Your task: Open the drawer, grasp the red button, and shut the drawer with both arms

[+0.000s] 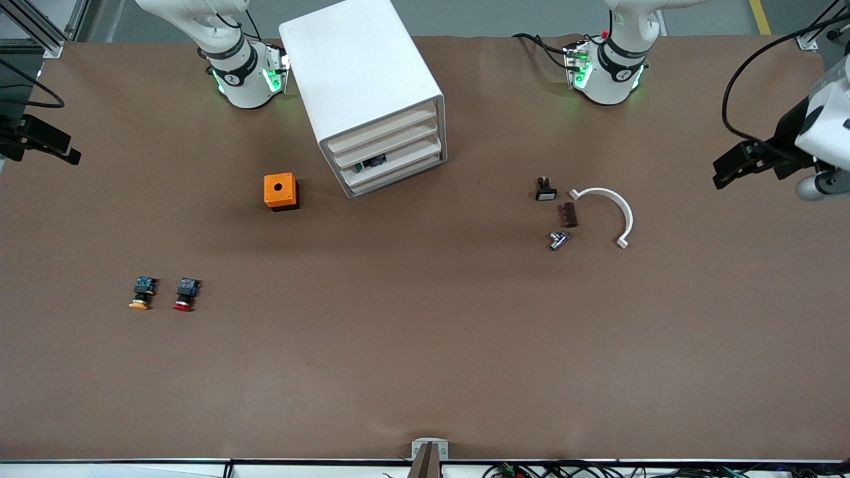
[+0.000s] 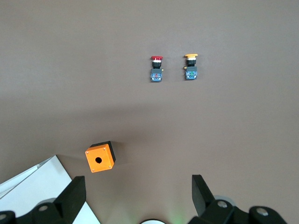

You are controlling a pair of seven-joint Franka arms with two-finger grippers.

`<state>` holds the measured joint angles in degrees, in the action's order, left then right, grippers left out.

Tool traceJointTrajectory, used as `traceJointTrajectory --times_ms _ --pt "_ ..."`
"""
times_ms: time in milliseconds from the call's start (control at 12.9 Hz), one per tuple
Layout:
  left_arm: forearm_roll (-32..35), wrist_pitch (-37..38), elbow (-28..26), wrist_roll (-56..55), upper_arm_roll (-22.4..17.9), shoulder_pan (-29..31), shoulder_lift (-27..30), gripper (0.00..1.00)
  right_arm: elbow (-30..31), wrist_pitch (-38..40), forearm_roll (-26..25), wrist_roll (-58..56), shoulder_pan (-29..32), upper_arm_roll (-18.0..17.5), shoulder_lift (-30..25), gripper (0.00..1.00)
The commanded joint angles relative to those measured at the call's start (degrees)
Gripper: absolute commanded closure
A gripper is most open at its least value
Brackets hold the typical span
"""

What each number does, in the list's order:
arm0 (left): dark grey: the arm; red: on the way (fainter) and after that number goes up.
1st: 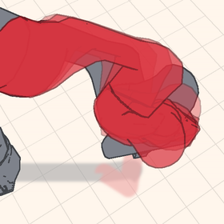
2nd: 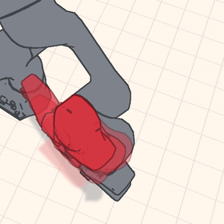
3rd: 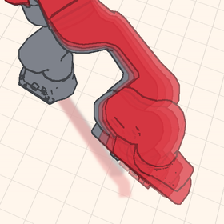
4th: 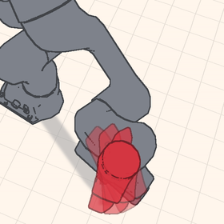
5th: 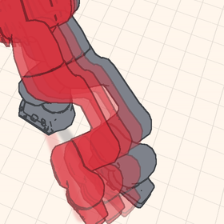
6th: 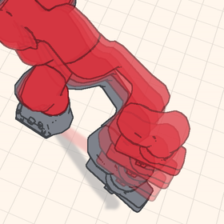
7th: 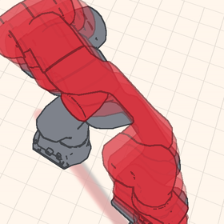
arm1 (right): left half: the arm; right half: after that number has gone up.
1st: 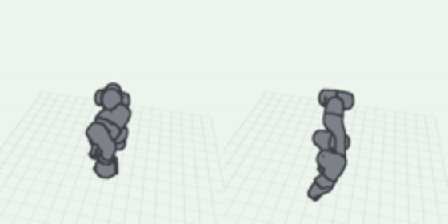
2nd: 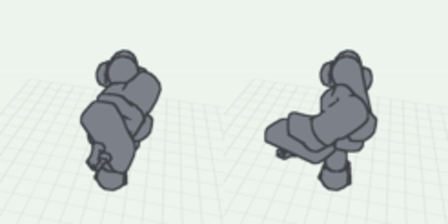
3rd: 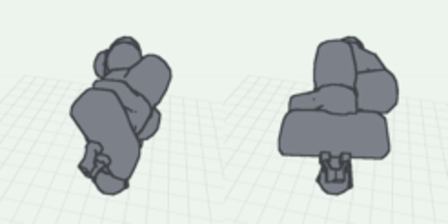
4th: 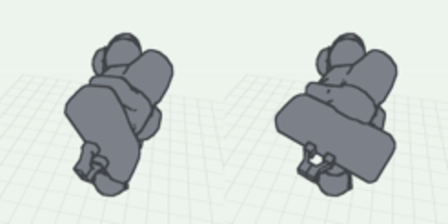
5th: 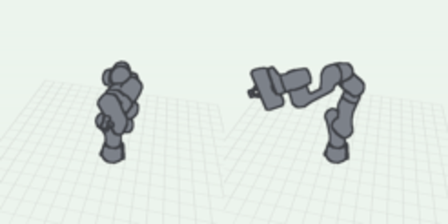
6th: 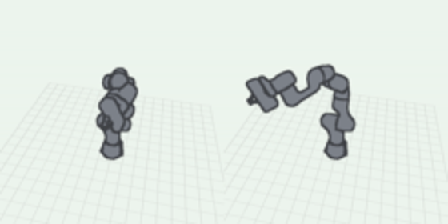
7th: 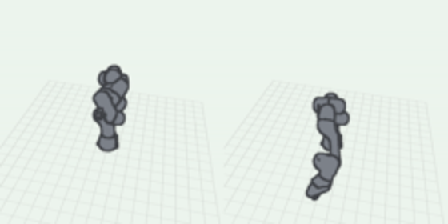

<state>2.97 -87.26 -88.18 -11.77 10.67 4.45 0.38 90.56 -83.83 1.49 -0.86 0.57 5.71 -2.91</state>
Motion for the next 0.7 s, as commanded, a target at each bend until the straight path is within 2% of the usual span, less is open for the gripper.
traceJointTrajectory --times_ms 0,77,309,618 --pt "-0.2 -0.4 -7.8 2.0 -4.1 -3.5 7.6 0.00 2.1 -0.8 0.4 -0.9 0.4 -0.5 -1.7 0.00" --pt "-1.1 0.7 -8.1 3.1 -5.7 -4.8 8.7 0.00 2.7 -1.1 0.4 -0.9 0.4 -0.5 -2.0 0.00" --pt "-1.6 2.7 -8.8 4.2 -5.9 -5.1 10.6 0.00 5.8 -3.3 0.4 -1.2 0.6 -0.6 -3.9 0.00" --pt "-2.1 4.1 -7.2 4.4 -5.5 -5.0 9.3 0.00 7.1 -3.7 0.4 -1.2 1.0 -1.3 -4.9 0.00"
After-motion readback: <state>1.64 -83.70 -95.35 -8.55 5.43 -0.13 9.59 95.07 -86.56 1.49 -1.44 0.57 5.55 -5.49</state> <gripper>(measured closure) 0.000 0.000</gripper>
